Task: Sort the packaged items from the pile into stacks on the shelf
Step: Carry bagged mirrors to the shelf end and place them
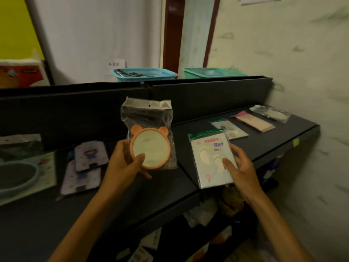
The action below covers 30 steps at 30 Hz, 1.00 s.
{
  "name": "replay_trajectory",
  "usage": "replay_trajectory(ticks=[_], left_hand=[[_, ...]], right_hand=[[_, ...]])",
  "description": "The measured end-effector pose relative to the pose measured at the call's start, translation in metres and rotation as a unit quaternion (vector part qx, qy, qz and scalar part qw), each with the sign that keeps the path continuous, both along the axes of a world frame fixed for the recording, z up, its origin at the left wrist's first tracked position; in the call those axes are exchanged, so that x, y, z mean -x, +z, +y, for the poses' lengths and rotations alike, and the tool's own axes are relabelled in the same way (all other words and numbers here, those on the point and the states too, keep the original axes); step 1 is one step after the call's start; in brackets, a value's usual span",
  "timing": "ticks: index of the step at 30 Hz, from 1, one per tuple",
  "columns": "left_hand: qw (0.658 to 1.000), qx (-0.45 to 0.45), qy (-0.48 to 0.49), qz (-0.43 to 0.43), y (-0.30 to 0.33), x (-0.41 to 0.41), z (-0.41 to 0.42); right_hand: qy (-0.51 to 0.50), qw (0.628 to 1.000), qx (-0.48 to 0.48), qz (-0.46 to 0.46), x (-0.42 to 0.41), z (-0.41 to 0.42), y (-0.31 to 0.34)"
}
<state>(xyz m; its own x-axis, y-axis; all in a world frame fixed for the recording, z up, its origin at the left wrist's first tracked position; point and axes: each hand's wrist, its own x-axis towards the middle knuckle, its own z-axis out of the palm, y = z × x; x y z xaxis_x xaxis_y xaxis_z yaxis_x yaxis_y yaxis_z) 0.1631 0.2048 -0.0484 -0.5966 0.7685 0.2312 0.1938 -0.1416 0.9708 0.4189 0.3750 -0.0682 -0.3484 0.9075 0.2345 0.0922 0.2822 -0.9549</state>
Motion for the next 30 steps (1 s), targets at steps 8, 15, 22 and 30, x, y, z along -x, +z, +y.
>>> replay_trajectory(ticks=[8, 15, 22, 30], left_hand=[[1.000, 0.001, -0.011, -0.011, -0.003, -0.102, 0.081], [1.000, 0.007, -0.007, -0.004, -0.006, -0.140, 0.136], [0.999, 0.021, 0.037, 0.008, -0.012, -0.137, 0.190], [0.994, 0.019, 0.101, 0.020, -0.009, -0.107, 0.242]], right_hand=[[-0.008, 1.000, 0.018, 0.006, -0.112, 0.071, 0.001], [-0.021, 0.999, 0.038, 0.003, -0.155, 0.128, 0.001], [-0.008, 0.999, 0.049, -0.006, -0.137, 0.197, -0.001], [0.040, 0.998, 0.051, -0.025, -0.062, 0.285, 0.001]])
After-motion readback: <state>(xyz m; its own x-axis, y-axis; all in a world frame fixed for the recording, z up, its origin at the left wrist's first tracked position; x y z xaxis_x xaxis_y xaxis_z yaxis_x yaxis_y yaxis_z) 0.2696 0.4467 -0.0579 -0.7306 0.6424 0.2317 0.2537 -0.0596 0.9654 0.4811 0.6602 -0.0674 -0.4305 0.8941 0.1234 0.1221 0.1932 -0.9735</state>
